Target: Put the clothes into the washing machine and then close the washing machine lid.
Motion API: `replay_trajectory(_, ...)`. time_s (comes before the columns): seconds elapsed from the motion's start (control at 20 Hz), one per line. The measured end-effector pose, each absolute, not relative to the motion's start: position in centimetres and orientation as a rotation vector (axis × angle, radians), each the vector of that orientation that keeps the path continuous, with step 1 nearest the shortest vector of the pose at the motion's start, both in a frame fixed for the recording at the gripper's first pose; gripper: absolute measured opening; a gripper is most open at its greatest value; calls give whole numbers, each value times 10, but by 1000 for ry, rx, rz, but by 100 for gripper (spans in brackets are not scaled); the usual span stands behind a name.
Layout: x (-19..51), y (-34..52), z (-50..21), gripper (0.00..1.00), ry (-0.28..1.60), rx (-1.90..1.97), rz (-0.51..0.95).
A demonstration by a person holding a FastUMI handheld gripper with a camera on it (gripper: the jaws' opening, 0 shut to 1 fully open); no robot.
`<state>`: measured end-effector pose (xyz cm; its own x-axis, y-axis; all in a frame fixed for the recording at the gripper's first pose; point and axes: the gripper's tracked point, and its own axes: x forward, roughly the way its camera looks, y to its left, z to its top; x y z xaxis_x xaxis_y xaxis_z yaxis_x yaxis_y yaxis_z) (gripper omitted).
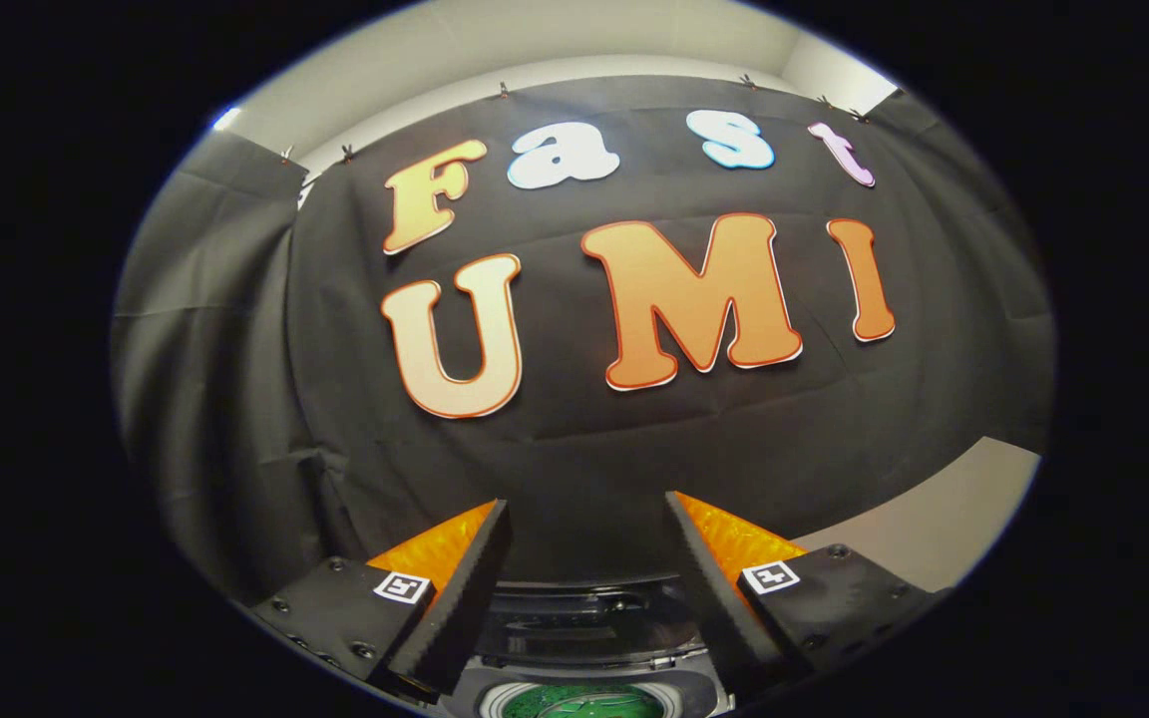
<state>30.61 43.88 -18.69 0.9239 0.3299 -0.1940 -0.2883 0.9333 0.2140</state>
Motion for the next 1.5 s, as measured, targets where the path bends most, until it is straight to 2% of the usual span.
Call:
replay_trajectory(0.3,350,446,-242,98,339,175,299)
replay_trajectory(0.9,387,447,-310,98,475,111,218)
replay_trajectory(1.2,391,453,-325,99,495,86,233)
replay_trajectory(1.5,391,452,-324,99,434,56,265)
